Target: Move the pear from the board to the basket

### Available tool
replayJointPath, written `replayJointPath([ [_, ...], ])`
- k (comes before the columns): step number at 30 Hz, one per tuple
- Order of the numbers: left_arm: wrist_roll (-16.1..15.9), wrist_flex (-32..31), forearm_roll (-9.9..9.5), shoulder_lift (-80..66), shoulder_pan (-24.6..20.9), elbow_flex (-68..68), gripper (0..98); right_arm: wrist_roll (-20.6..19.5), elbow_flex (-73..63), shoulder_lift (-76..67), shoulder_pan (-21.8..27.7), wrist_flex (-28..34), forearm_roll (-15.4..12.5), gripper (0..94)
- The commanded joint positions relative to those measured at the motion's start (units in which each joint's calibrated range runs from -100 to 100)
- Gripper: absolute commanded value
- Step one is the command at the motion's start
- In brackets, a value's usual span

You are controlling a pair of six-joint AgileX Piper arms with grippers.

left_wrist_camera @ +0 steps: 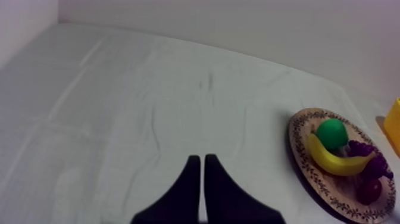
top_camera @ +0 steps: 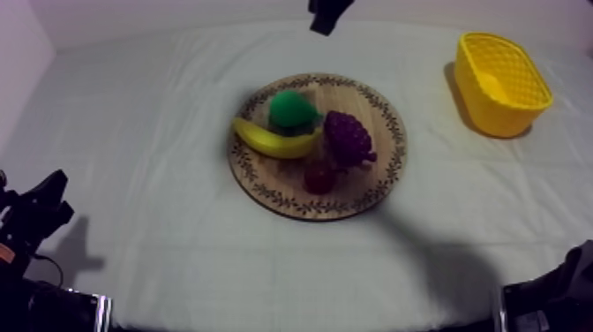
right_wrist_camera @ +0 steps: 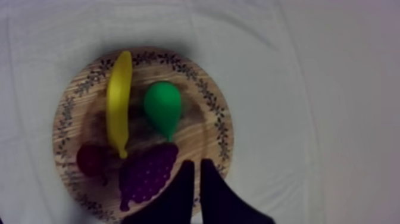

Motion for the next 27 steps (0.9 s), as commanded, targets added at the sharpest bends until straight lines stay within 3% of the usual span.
replayJointPath([
  [1,0.0,0.0,-0.02,0.0,0.0,0.0,0.1,0.3,-5.3,6.5,0.3,0.2,0.0,13.0],
  [15,0.0,0.0,-0.02,0.0,0.0,0.0,0.1,4.2,-3.9,15.7,0.9,1.2,0.8,49.2],
  [27,0.0,0.0,-0.02,0.0,0.0,0.0,0.1,4.2,1.0,18.7,0.5,-0.1,-0.3,69.1],
])
